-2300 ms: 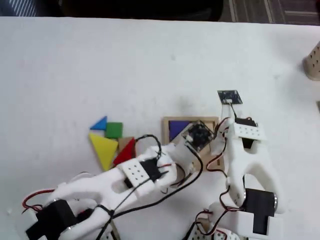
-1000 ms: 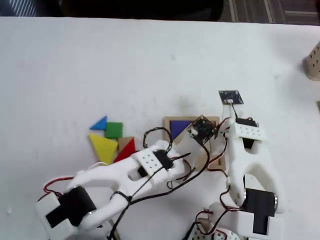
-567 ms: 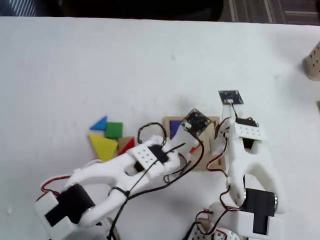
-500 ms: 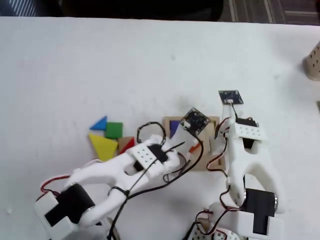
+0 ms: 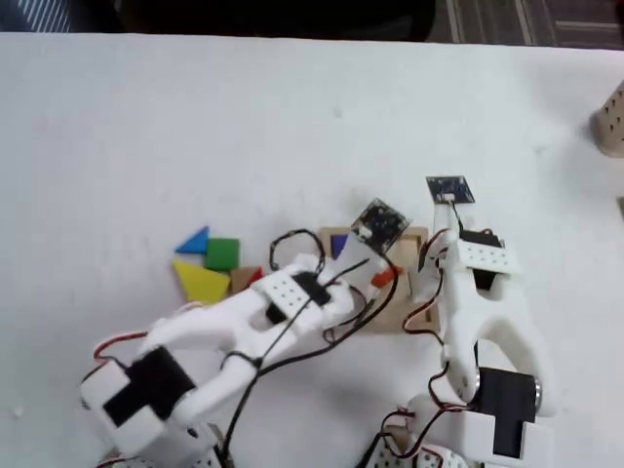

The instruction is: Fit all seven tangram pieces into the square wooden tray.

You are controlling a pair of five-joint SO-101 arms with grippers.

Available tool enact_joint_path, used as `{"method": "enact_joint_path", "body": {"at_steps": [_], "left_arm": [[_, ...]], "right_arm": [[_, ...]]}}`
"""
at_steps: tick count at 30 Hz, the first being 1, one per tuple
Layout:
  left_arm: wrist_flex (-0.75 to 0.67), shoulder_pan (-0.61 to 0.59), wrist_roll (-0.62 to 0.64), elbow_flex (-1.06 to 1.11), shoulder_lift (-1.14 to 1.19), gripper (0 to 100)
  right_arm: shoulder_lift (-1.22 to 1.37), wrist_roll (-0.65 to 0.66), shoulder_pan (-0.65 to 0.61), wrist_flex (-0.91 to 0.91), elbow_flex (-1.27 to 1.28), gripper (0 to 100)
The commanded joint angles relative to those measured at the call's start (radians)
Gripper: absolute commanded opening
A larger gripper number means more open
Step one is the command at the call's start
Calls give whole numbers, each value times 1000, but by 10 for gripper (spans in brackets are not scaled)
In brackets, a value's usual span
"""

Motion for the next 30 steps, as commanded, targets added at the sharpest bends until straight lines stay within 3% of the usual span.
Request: {"method": "enact_joint_path", "body": {"at_steps": [1,7,12,22,30], "left_arm": [[40,-27,12,-107,41,23],[-26,-84,15,-126,50,23],[-97,-111,117,-129,47,23],[-133,-73,130,-146,1,23],[-285,-16,132,-157,96,23]], "right_arm": [[-47,2,1,-5,-2,155],[-47,3,1,-5,-2,155],[-47,3,1,-5,-2,155],[-47,3,1,-5,-2,155],[-47,2,1,-5,-3,155]]}}
